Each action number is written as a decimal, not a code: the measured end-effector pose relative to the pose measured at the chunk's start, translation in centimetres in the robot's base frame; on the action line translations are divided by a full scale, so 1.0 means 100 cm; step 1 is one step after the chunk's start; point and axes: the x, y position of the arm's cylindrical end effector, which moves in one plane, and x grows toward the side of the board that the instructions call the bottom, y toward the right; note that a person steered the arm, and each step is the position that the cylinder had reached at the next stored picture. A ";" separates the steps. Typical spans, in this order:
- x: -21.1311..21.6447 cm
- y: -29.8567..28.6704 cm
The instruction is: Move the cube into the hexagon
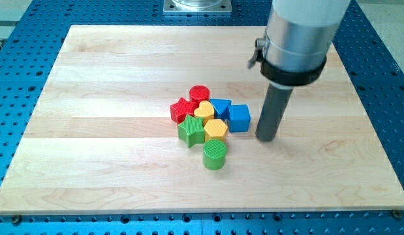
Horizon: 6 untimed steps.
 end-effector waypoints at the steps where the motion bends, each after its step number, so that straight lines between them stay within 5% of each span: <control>1: -0.024 -0.020; 3: -0.010 -0.044; 4: 0.020 0.004; 6: 0.121 -0.082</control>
